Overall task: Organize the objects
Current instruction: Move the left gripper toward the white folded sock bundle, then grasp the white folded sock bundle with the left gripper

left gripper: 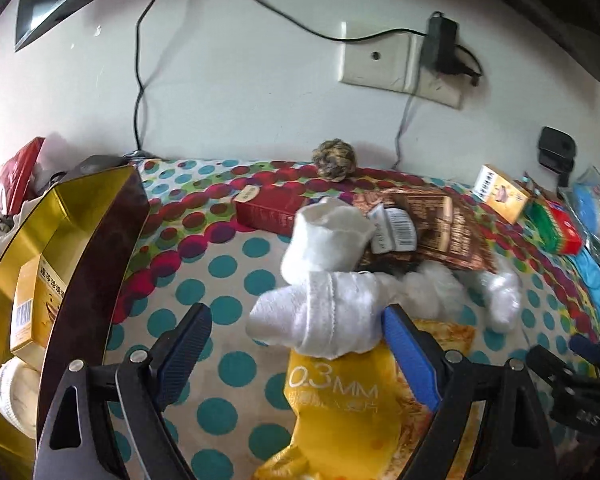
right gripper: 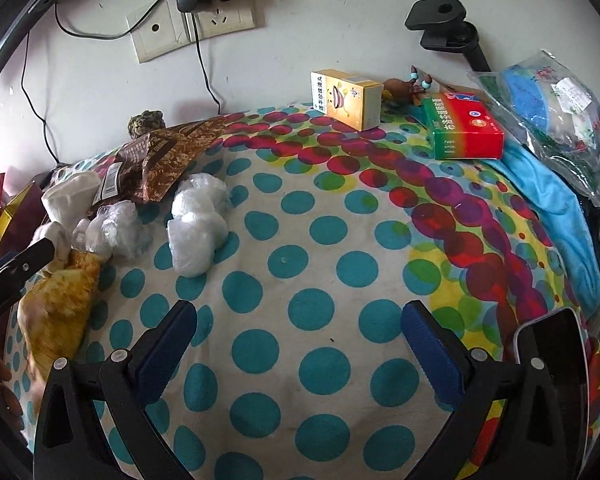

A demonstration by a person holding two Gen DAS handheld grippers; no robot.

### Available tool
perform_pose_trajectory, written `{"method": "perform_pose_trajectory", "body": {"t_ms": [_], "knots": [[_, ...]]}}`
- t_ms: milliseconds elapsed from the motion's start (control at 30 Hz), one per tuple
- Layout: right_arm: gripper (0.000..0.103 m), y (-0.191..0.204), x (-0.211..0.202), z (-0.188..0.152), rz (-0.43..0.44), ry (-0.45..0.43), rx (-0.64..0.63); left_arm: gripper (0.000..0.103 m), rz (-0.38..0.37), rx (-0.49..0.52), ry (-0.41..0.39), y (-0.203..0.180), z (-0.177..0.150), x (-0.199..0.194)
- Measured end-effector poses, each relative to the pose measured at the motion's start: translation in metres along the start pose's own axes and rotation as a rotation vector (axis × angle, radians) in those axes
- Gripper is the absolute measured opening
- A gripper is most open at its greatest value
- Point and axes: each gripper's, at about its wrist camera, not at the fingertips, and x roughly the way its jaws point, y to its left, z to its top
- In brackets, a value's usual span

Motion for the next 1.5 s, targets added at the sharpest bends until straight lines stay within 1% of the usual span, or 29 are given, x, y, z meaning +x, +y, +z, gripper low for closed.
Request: {"method": "perform_pose_trajectory", "body": {"t_ms": [100,200,267,300,333,367,433,533,700,867,1067,1200,1367,1500], "knots": [[0.102,-0.001,-0.001,0.000,-0.002,-0.005,0.005,0.089,0.003,0.020,-0.002,0.000,-0.001,0.007],[0.103,-0.002,-0.001,0.000,-0.007,-0.010,0.014,0.089,-0.012,0.040,0.007,-0.003,-0.003,0.011],[0.103,-0.002,-0.002,0.000,-0.012,-0.015,0.015,0.087,-0.019,0.043,0.009,-0.004,-0.002,0.013],[0.103,-0.001,-0.002,0.000,-0.015,-0.018,0.013,0.075,-0.029,0.046,0.005,-0.005,-0.001,0.013],[0.103,0.000,-0.002,0.001,-0.018,-0.018,0.009,0.058,-0.029,0.051,0.006,-0.006,-0.002,0.013],[0.103,0.001,-0.002,0.001,-0.020,-0.018,0.006,0.058,-0.022,0.057,0.008,-0.008,-0.002,0.014],[0.103,0.002,-0.002,0.000,-0.024,-0.019,0.000,0.051,-0.035,0.066,0.000,-0.010,-0.002,0.012],[0.103,0.003,-0.002,0.000,-0.035,-0.019,-0.004,0.048,-0.038,0.077,-0.025,-0.011,-0.004,0.005],[0.103,0.004,-0.002,0.000,-0.045,-0.019,-0.010,0.047,-0.027,0.091,-0.050,-0.010,-0.007,-0.005],[0.103,0.004,-0.001,0.000,-0.053,-0.021,-0.015,0.047,-0.031,0.080,-0.078,-0.002,-0.011,-0.023],[0.103,0.005,-0.001,0.000,-0.065,-0.019,-0.023,0.047,-0.010,0.080,-0.074,0.006,-0.018,-0.029],[0.103,0.006,0.000,0.000,-0.070,-0.017,-0.032,0.046,-0.006,0.063,-0.068,0.013,-0.025,-0.030],[0.103,0.007,0.000,0.000,-0.073,-0.016,-0.035,0.046,-0.001,0.049,-0.075,0.021,-0.029,-0.041],[0.103,0.008,0.000,0.000,-0.074,-0.016,-0.035,0.046,0.023,0.043,-0.074,0.032,-0.034,-0.048]]}}
